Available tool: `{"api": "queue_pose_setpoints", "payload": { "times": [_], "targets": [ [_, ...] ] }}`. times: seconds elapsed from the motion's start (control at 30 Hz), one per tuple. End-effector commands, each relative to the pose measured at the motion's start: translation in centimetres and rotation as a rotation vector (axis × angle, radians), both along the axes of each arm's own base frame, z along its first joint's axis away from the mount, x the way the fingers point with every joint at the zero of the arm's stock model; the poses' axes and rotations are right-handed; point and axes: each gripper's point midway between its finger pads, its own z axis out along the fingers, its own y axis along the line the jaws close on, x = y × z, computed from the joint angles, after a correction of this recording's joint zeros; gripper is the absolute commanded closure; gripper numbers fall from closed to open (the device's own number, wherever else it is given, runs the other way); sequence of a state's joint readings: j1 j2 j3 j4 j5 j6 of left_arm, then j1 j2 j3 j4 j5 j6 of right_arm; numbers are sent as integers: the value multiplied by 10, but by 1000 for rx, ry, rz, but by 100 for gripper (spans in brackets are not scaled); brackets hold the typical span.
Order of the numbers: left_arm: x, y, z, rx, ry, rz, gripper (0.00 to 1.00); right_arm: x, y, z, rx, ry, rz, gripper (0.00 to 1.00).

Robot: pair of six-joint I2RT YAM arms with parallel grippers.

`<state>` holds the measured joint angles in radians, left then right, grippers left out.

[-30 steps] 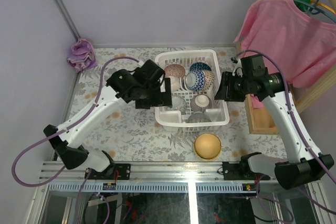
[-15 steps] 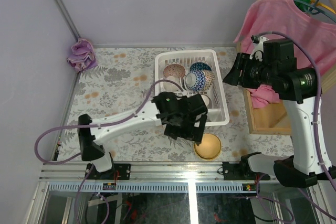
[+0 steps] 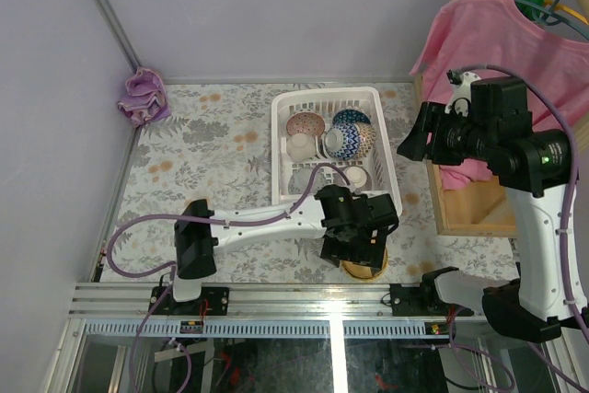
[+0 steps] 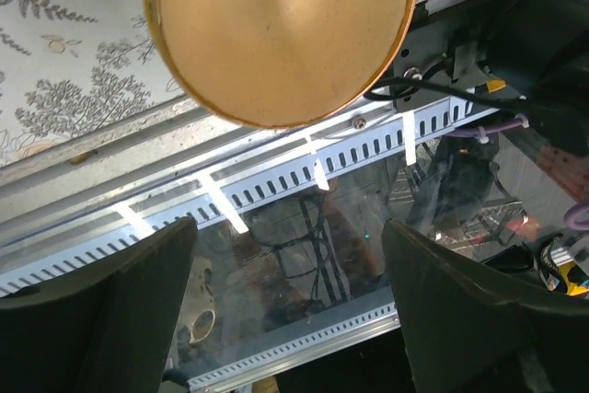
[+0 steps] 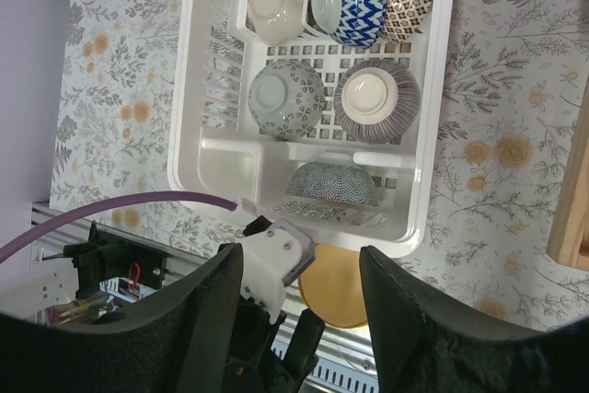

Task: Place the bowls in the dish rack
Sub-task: Pick up the bowl from the center of the board.

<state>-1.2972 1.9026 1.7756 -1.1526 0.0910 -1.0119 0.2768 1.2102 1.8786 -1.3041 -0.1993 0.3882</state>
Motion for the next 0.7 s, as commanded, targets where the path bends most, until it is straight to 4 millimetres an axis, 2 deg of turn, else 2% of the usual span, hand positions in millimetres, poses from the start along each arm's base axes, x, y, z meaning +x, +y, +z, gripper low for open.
{"api": "queue_pose_setpoints", "payload": {
  "times": [0.0, 0.3, 0.53, 0.67],
  "targets": [
    [-2, -19, -17, -17, 9, 22, 20, -31, -4, 3, -25, 15, 76, 39],
    [-6, -11, -51, 73, 5, 12, 25, -33, -2, 4, -16, 14, 86, 39],
    [0, -7, -58, 96, -20, 27, 30, -34, 1, 2, 0, 19, 94, 39],
    [12, -6, -52, 87, -58, 69, 41, -34, 2, 3, 3, 17, 99, 39]
  ]
}}
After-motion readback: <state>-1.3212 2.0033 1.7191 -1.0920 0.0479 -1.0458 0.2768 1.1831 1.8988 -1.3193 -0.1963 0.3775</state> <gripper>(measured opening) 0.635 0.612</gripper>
